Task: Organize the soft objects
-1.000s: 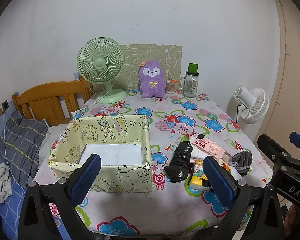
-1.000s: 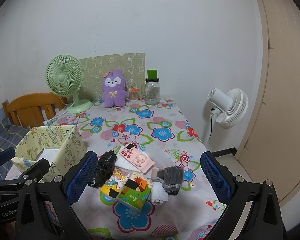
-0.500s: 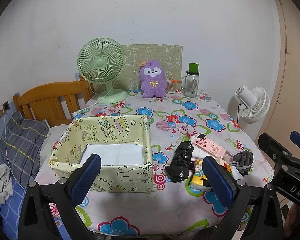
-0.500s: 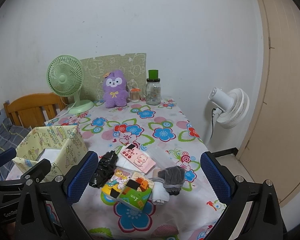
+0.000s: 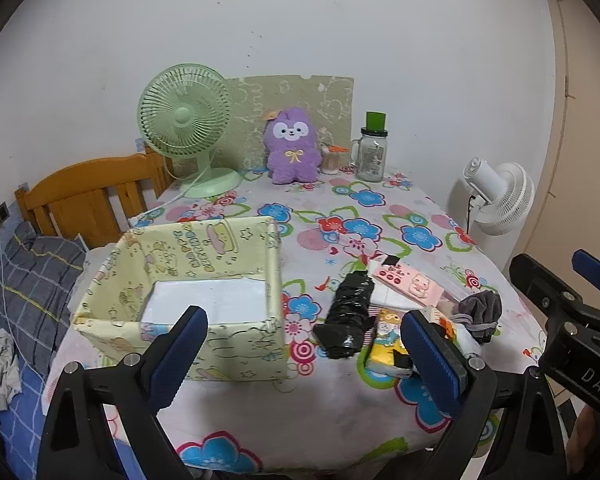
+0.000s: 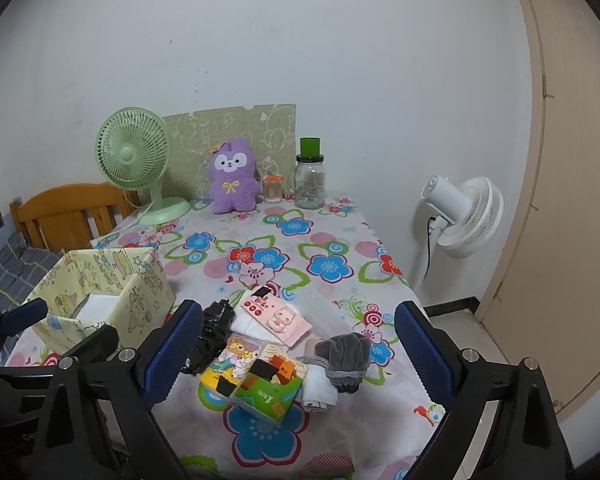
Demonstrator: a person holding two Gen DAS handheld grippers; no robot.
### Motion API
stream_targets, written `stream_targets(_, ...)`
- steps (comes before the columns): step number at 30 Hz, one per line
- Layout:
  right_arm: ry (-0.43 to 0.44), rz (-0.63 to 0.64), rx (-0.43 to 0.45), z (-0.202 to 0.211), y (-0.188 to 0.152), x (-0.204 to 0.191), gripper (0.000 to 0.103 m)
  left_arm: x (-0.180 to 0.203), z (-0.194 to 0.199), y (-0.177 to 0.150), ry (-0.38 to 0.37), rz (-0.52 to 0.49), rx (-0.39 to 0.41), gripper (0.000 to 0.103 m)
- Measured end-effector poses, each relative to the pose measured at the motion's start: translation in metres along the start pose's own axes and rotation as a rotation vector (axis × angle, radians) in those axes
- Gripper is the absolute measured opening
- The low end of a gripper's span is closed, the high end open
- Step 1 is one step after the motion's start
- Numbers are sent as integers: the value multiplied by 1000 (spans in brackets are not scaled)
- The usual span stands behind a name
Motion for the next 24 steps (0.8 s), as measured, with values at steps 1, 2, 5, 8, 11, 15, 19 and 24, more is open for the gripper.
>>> stream_targets(1, 4, 1, -1, -2, 0, 1, 97, 2, -2, 0, -3, -2, -2, 98)
stream_targets(2, 6, 3, -2, -4, -1, 2, 96, 5, -4, 0, -7, -3, -4, 98)
stream_targets(5, 13, 9, 0, -8, -2, 7, 96, 16, -10, -1, -29, -15, -9, 98)
stream_targets(8, 12, 11, -3, -14, -4, 14, 94, 26, -17, -1, -41, -25, -22, 95)
stream_targets(11, 20, -1, -14, -21, -5, 22, 93, 37, -20, -1, -44, -44, -27, 95)
stream_targets(15, 15, -10, -20, -27, -7, 34, 91, 51, -26, 0, -53, -67, -37, 95)
stream_targets(19, 9, -14, -42, -35, -10, 46, 86, 65, -36, 1, -57, -86, -55, 95)
stream_targets(24, -1, -18, -85, -51, -16, 61, 80, 86, -54, -3, -90, -105, -93, 95)
Point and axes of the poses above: each gripper's, at about its wrist camera, not at the fingertips, and z roughly against the way its jaws point, x to its right, y to its top, the point moved 8 cm from there along -z, roughly the way its jaws point, and after that the axes turned 11 degrees about -x, right-handed, at the moved point
